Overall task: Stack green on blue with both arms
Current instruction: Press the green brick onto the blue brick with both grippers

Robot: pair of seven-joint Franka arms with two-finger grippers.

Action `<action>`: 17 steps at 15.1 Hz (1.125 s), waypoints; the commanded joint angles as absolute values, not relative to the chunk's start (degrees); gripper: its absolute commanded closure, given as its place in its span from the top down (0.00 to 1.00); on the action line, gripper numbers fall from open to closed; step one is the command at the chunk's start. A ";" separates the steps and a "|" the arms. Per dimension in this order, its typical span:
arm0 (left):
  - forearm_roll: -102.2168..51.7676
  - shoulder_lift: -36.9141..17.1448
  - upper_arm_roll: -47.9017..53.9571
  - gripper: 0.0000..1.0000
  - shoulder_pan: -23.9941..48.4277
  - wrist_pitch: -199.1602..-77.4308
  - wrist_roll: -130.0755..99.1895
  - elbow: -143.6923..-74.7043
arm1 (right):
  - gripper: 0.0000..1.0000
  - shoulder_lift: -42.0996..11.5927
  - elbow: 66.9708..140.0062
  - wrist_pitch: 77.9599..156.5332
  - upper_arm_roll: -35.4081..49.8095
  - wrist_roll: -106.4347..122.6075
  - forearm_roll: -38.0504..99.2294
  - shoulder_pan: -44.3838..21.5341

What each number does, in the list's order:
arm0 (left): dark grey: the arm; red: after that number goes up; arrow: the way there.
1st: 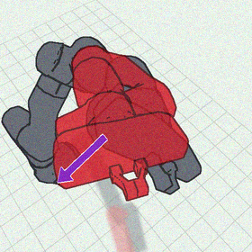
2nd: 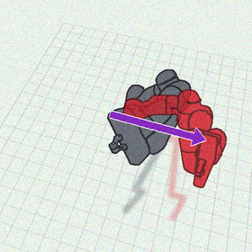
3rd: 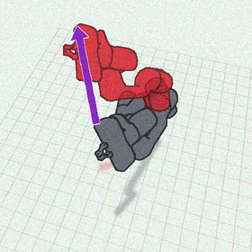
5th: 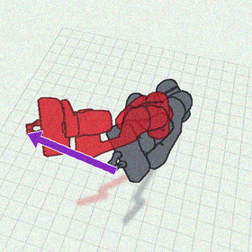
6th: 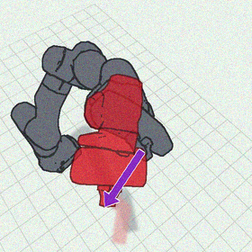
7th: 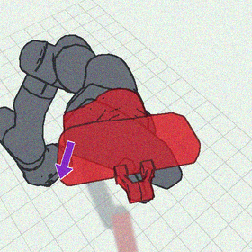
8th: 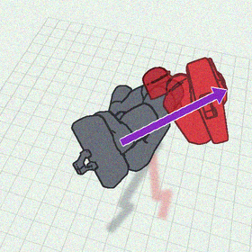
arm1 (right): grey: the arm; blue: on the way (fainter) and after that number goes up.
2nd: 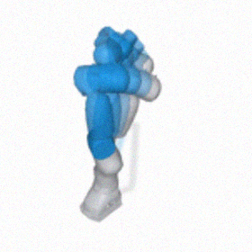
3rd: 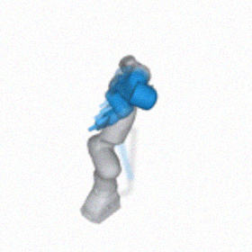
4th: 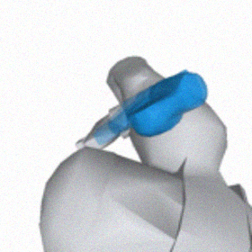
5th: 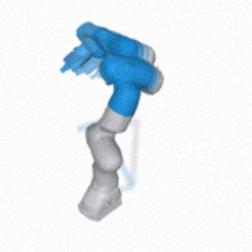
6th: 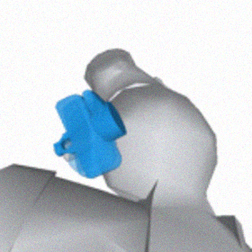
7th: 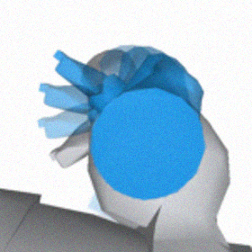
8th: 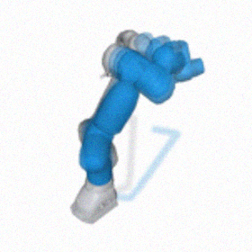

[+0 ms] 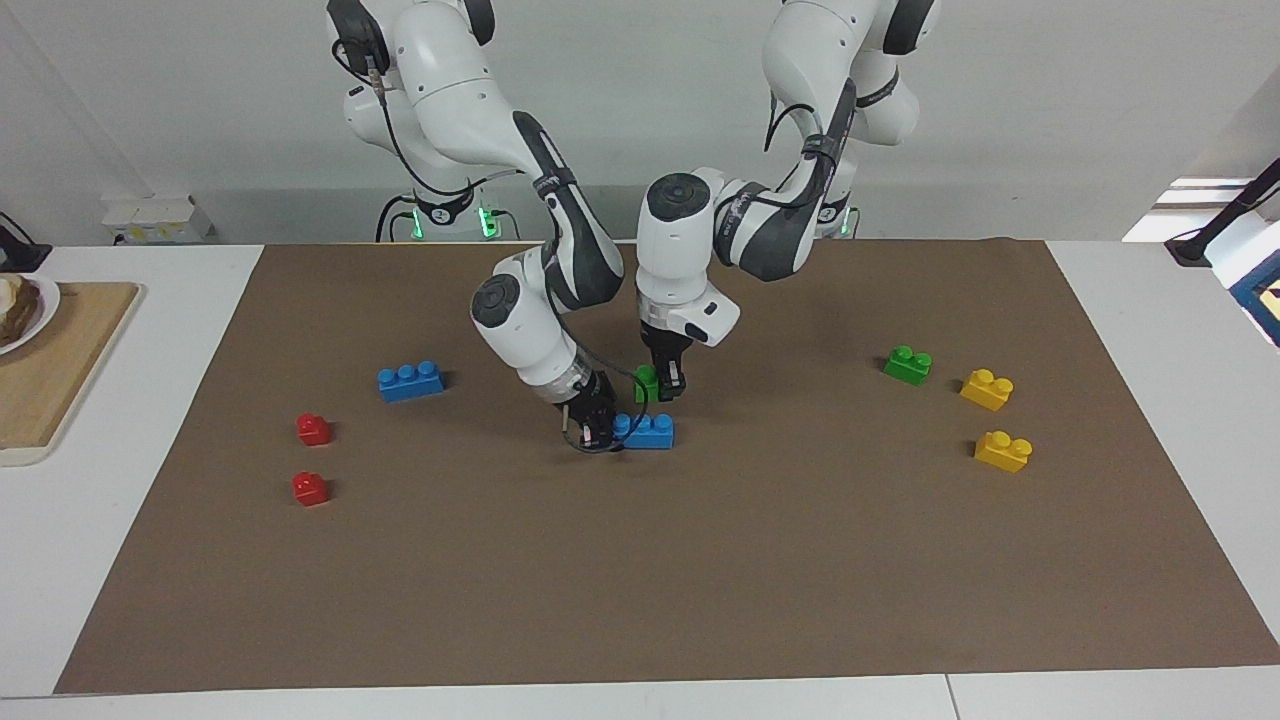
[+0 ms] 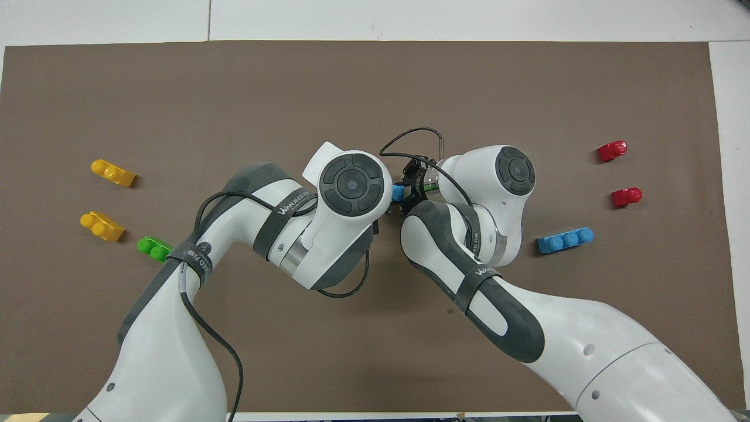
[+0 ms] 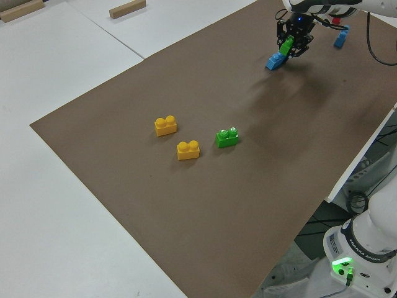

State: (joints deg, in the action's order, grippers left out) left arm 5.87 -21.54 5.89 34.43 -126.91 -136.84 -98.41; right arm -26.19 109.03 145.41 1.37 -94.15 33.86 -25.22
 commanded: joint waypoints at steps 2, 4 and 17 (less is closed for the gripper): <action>8.43 -23.81 4.83 0.00 34.72 -129.28 -138.16 -97.12 | 0.00 -25.93 111.62 147.39 1.14 -91.50 35.77 -25.66; 8.61 -24.17 4.66 0.00 34.54 -129.72 -138.16 -97.29 | 0.00 -25.84 111.80 147.48 1.14 -90.80 35.77 -25.49; 10.28 -25.31 4.57 0.00 35.95 -132.71 -139.57 -99.32 | 0.00 -25.75 112.41 148.27 1.14 -89.91 35.77 -25.05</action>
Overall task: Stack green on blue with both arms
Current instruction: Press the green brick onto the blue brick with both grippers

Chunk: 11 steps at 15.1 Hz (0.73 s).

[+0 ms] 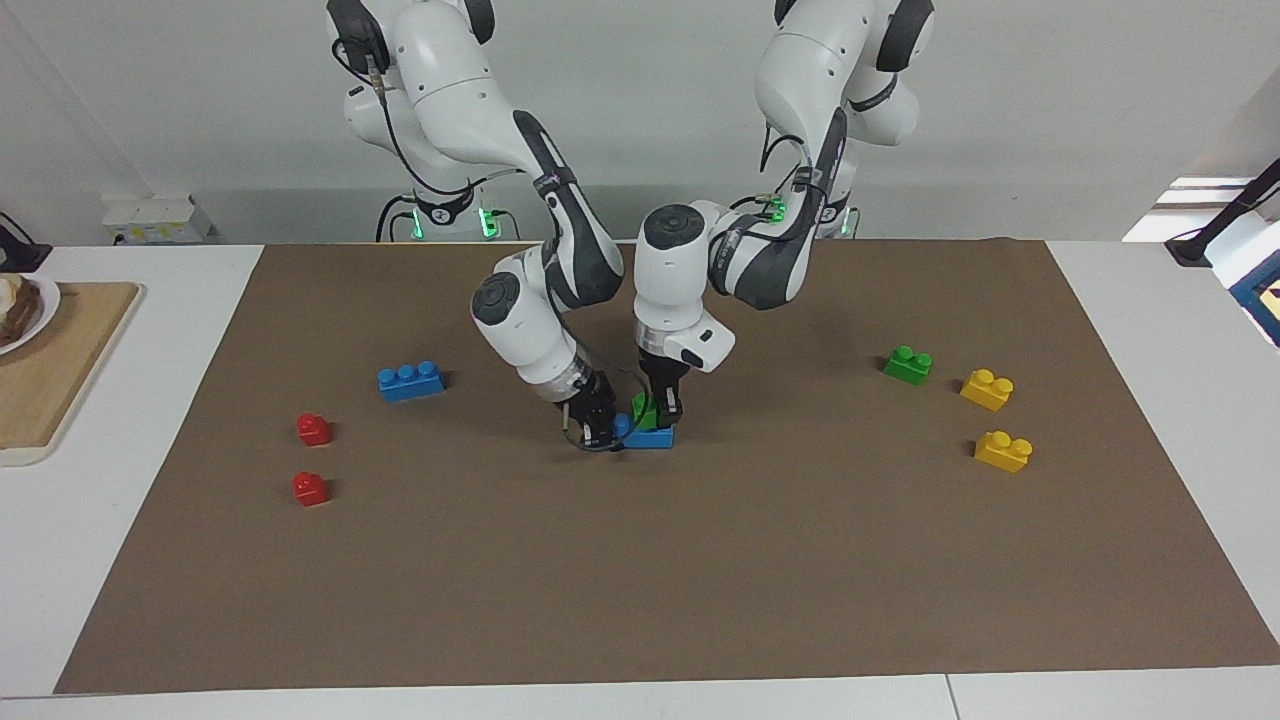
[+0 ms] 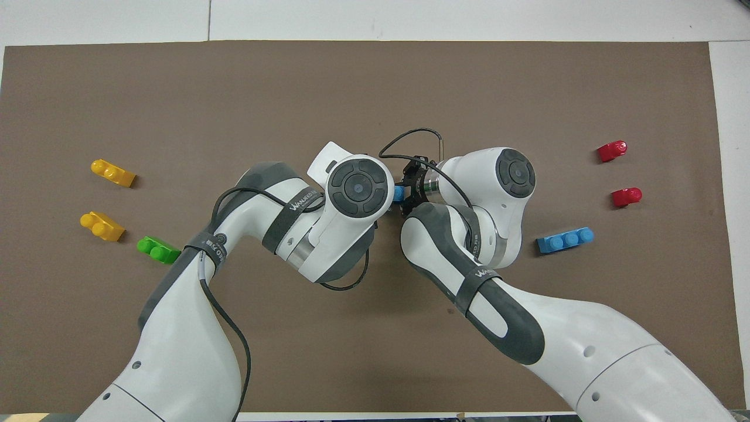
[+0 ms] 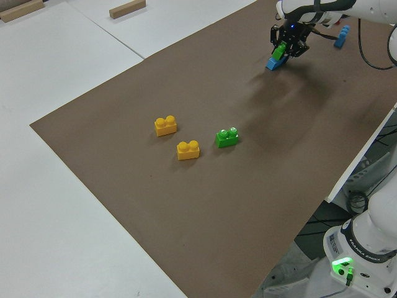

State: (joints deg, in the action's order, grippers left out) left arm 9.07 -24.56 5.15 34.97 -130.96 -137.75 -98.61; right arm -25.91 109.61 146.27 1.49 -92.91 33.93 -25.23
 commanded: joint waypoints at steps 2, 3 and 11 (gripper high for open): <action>12.46 -25.23 4.57 0.00 35.86 -134.72 -140.10 -101.41 | 0.00 -25.75 112.50 148.27 1.14 -89.91 35.77 -25.05; 13.18 -25.14 4.57 0.00 35.95 -135.69 -140.18 -102.38 | 0.00 -25.75 112.59 148.27 1.14 -89.91 35.77 -25.05; 16.61 -25.14 4.48 0.00 37.09 -138.69 -143.61 -105.29 | 0.00 -26.10 112.68 148.97 1.14 -89.30 35.77 -24.87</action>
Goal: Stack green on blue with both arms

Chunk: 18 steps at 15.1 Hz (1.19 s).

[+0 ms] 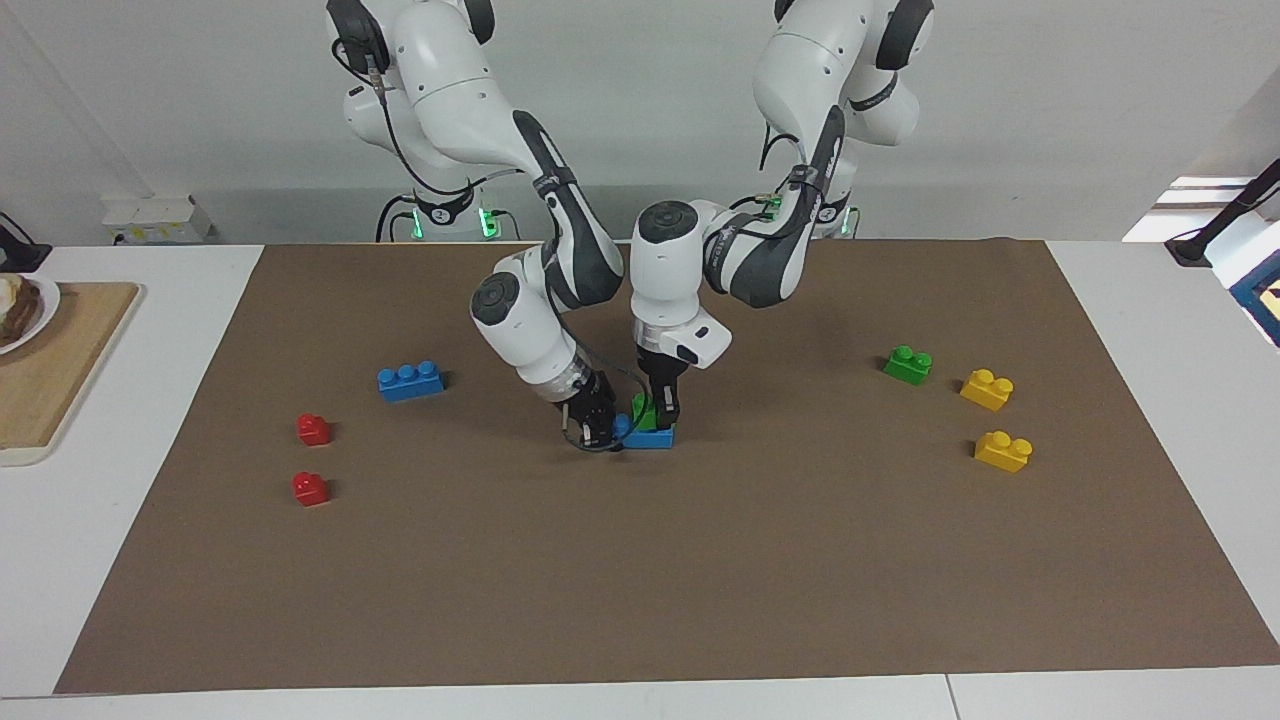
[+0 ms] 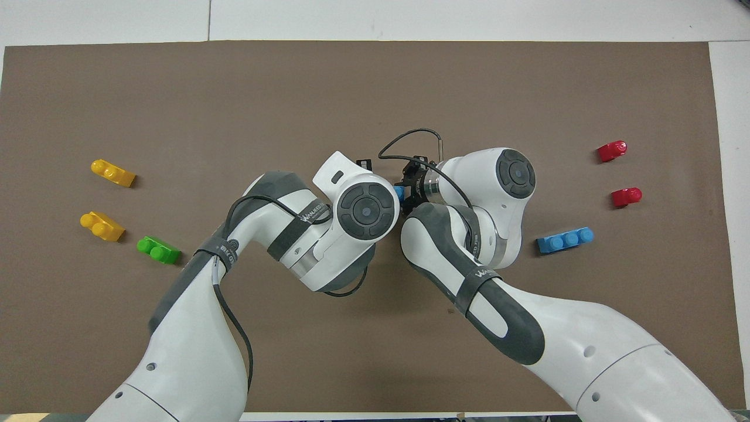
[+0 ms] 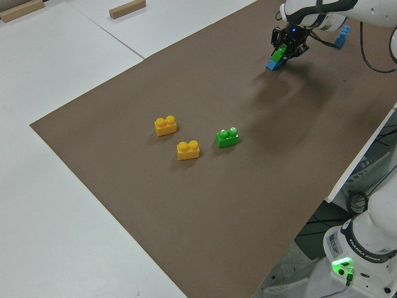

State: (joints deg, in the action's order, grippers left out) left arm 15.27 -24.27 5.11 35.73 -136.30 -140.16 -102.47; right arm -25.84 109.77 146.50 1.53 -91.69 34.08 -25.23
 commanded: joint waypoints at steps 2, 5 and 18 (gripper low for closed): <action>17.57 -25.14 4.31 0.00 36.83 -138.17 -143.35 -104.94 | 0.00 -26.10 112.68 148.97 1.14 -89.30 35.77 -24.87; 18.02 -24.53 4.39 1.00 36.48 -136.41 -142.30 -104.24 | 0.00 -26.10 112.68 148.89 1.14 -89.30 35.77 -24.87; 16.53 -11.26 4.75 1.00 33.05 -122.62 -133.96 -105.38 | 1.00 -23.12 108.90 138.01 1.14 -86.49 35.68 -17.24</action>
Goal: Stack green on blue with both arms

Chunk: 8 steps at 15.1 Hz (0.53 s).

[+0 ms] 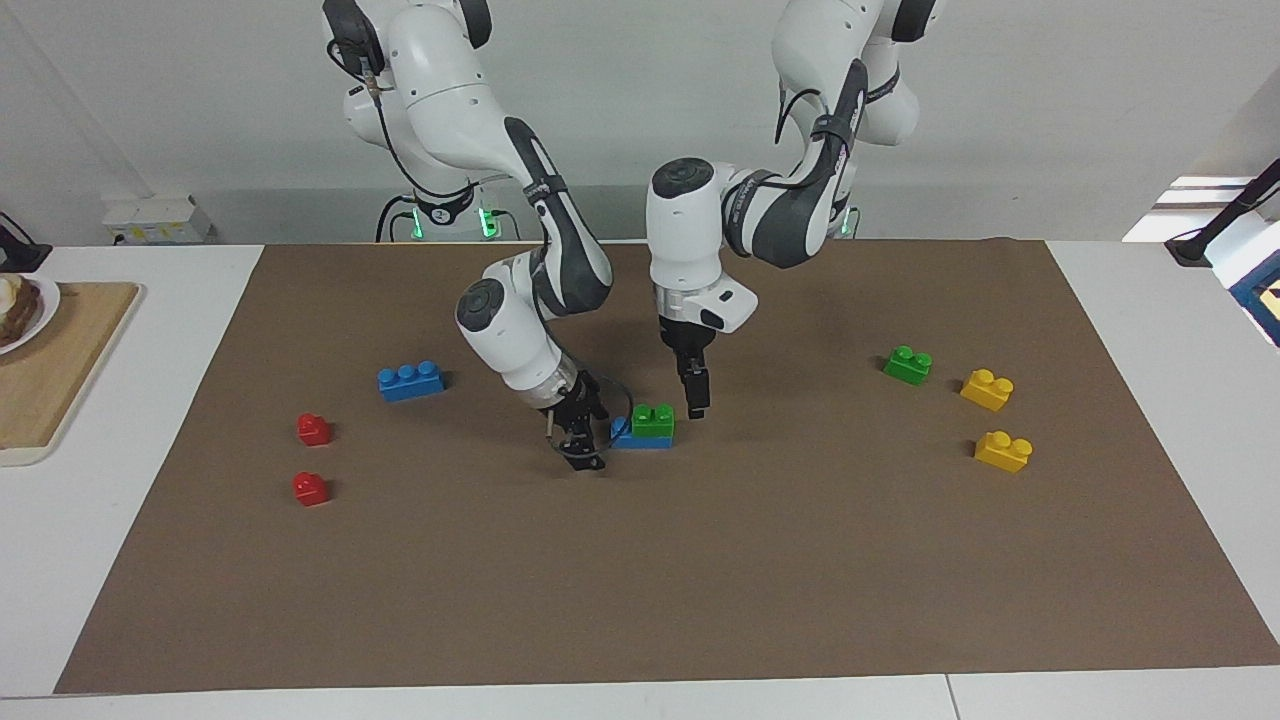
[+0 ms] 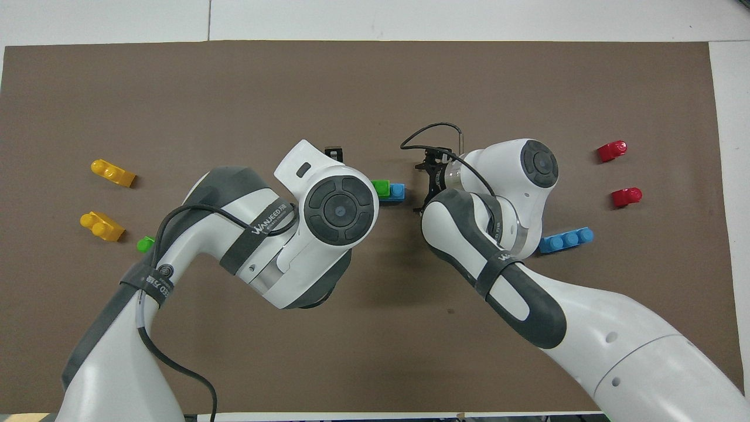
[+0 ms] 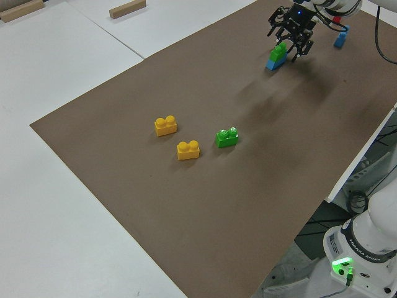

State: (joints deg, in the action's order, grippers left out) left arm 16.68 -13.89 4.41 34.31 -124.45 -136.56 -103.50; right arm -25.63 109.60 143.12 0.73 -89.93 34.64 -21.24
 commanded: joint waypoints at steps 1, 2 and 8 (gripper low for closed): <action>15.57 -10.38 4.75 1.00 32.09 -122.17 -132.73 -105.38 | 1.00 -22.51 108.11 135.20 0.97 -85.27 35.68 -15.57; 14.69 -9.59 4.75 1.00 31.30 -121.65 -130.54 -105.38 | 1.00 -22.15 107.24 132.65 0.88 -83.69 35.07 -13.64; 12.13 -7.74 4.75 1.00 25.59 -118.39 -113.94 -105.38 | 1.00 -19.34 103.10 121.65 0.70 -63.32 29.72 -3.88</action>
